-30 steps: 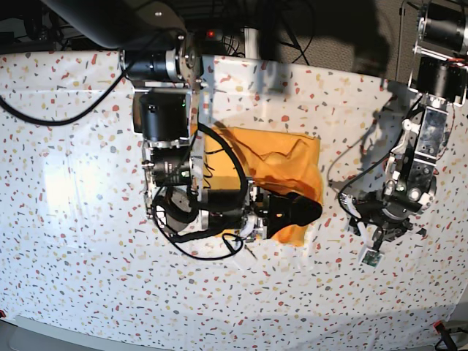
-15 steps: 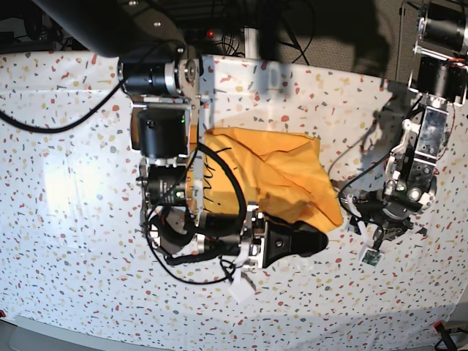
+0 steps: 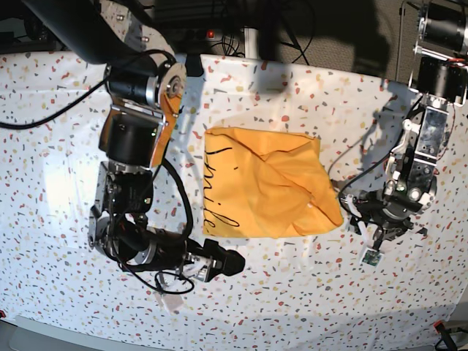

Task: Fold the T-shirt properly
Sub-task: 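Release the shirt with the right gripper and pull it back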

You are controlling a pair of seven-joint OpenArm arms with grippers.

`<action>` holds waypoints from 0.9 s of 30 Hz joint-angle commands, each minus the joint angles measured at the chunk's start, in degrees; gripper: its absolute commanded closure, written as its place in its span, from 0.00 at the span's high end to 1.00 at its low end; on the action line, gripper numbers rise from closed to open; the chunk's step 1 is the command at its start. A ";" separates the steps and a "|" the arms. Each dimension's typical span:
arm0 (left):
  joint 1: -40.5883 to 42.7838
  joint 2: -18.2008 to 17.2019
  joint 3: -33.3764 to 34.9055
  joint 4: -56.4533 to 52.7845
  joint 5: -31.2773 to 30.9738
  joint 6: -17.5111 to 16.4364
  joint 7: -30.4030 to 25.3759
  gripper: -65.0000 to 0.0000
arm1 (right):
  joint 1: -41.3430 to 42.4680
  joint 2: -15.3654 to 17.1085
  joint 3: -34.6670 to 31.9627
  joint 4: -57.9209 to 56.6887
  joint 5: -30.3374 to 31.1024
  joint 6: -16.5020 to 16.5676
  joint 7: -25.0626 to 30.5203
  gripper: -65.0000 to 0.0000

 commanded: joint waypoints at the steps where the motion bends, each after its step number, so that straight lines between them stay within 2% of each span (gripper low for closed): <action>1: -1.60 -0.52 -0.37 1.18 -0.46 0.35 -1.31 0.34 | 0.90 -0.48 -0.39 0.83 1.33 0.47 0.87 0.50; 6: -1.62 -0.55 -0.37 1.18 -0.66 0.22 -1.77 0.34 | -4.20 -1.77 -4.02 0.83 1.36 0.47 1.77 0.50; 10: -1.66 -0.76 -0.37 1.18 11.26 0.20 -2.84 0.34 | -6.97 -1.92 -8.22 0.83 1.46 0.47 1.75 0.50; 13: -1.81 -2.16 -0.37 1.18 13.66 0.35 -2.82 0.34 | -7.89 -2.64 -11.26 0.83 2.80 0.47 1.03 0.50; 17: -1.77 -3.67 -0.37 1.18 13.18 0.35 -2.82 0.34 | -7.85 -3.77 -14.29 0.85 10.67 0.47 -4.39 0.50; 22: -1.75 -3.69 -0.37 1.16 13.18 0.37 -2.80 0.34 | -7.85 -3.77 -24.83 0.85 24.22 0.47 -9.16 0.50; 27: -1.75 -3.69 -0.37 1.16 13.18 0.37 -3.19 0.34 | -7.85 -3.77 -35.15 0.85 27.39 0.47 -11.85 0.50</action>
